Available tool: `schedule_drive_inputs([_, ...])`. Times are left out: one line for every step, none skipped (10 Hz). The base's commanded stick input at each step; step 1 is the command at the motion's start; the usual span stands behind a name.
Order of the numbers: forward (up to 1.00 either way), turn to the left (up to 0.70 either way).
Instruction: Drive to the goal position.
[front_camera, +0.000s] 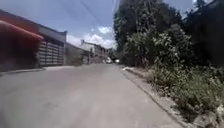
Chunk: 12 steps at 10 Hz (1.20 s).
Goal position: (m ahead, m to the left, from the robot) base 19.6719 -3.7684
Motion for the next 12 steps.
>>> schedule_drive_inputs([0.85,0.00])
schedule_drive_inputs([0.85,0.00])
schedule_drive_inputs([0.85,0.00])
schedule_drive_inputs([0.85,0.00])
schedule_drive_inputs([0.85,0.00])
schedule_drive_inputs([0.85,0.00])
schedule_drive_inputs([0.85,0.00])
schedule_drive_inputs([0.85,0.00])
schedule_drive_inputs([0.85,0.00])
schedule_drive_inputs([0.85,0.00])
schedule_drive_inputs([0.85,0.00])
schedule_drive_inputs([0.85,0.00])
